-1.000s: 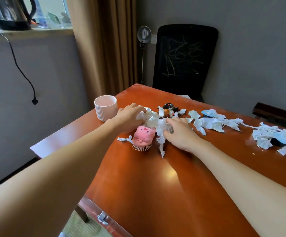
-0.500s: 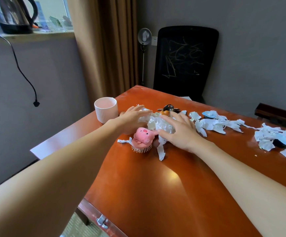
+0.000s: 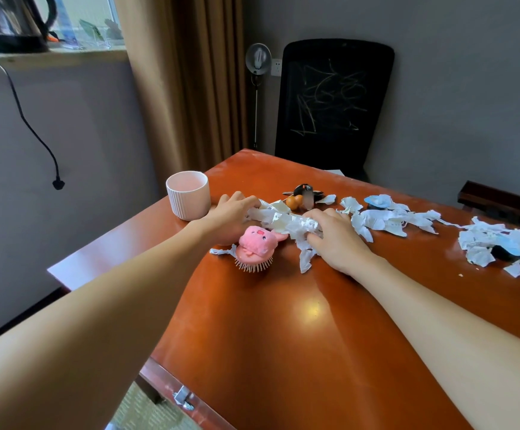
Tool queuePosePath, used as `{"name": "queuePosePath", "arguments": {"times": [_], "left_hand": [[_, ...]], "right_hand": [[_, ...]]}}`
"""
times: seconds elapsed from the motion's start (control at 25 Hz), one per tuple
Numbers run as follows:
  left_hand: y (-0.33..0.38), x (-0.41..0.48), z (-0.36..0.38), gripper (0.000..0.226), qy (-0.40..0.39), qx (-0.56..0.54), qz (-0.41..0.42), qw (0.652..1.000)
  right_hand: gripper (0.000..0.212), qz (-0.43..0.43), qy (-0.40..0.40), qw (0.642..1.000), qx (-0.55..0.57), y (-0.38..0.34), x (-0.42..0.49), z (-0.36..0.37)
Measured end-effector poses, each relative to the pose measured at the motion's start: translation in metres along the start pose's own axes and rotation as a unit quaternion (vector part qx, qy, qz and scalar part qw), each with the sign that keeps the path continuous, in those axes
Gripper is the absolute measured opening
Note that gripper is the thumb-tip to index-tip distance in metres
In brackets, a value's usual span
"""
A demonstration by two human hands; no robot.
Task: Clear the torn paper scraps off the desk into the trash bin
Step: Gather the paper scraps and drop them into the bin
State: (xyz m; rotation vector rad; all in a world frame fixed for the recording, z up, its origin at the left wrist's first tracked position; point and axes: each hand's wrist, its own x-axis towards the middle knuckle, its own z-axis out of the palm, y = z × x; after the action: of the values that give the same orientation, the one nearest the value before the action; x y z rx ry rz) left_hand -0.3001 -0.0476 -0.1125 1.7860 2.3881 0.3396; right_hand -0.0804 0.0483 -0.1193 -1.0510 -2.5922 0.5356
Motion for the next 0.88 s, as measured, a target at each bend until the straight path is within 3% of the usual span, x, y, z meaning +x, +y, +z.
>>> {"name": "queuePosePath", "arguments": {"times": [0.24, 0.88], "left_hand": [[-0.002, -0.008, -0.003, 0.054, 0.017, -0.089, 0.012, 0.996], [0.006, -0.037, -0.022, 0.057, 0.023, -0.093, -0.029, 0.995]], "right_hand": [[0.038, 0.009, 0.037, 0.999, 0.036, 0.001, -0.002, -0.008], [0.037, 0.014, 0.045, 0.998, 0.034, -0.016, -0.021, -0.027]]}}
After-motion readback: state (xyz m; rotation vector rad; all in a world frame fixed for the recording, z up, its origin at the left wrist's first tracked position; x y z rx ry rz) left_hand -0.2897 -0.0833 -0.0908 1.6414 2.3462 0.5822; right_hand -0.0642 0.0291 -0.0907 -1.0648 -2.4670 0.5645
